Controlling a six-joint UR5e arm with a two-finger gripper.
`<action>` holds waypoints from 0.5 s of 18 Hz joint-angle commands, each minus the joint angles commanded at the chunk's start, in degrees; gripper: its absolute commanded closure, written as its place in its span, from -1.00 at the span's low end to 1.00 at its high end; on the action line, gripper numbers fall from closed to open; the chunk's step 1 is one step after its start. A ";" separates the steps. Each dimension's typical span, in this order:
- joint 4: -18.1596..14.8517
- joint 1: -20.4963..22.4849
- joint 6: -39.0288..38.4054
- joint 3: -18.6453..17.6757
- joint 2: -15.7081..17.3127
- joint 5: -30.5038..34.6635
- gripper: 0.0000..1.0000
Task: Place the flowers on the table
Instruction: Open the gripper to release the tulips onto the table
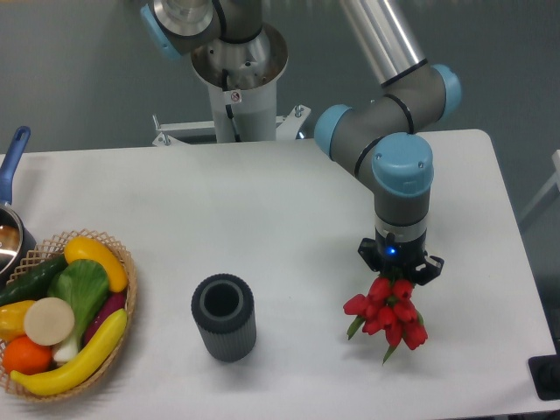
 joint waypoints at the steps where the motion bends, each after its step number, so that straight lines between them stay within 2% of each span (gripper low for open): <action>1: 0.09 -0.09 0.00 0.09 0.00 0.00 -1.00; 7: 0.26 0.35 -0.61 0.97 1.49 -0.09 -1.00; 9: -0.17 1.40 -0.35 0.62 3.68 -0.18 -1.00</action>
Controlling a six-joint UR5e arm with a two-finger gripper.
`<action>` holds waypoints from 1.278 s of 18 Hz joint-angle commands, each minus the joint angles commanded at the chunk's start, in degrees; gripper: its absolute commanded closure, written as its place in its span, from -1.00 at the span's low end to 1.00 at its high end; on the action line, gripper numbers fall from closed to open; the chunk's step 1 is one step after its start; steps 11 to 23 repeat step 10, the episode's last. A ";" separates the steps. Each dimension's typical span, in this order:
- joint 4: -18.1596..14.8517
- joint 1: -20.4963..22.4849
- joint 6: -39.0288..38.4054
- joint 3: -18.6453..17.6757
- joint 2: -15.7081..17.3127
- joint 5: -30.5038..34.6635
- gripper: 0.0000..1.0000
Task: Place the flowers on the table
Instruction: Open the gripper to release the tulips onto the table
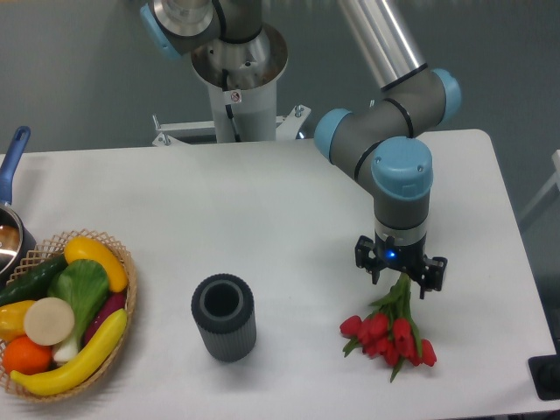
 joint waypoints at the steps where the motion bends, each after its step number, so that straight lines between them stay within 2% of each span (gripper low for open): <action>1: -0.18 0.79 0.35 -0.61 1.05 -0.17 -1.00; 6: -0.09 2.11 2.63 -1.67 2.90 -2.10 -1.00; 10: -0.18 3.87 5.62 -4.83 5.72 -3.08 -1.00; 23: -0.18 3.87 5.62 -4.83 5.72 -3.08 -1.00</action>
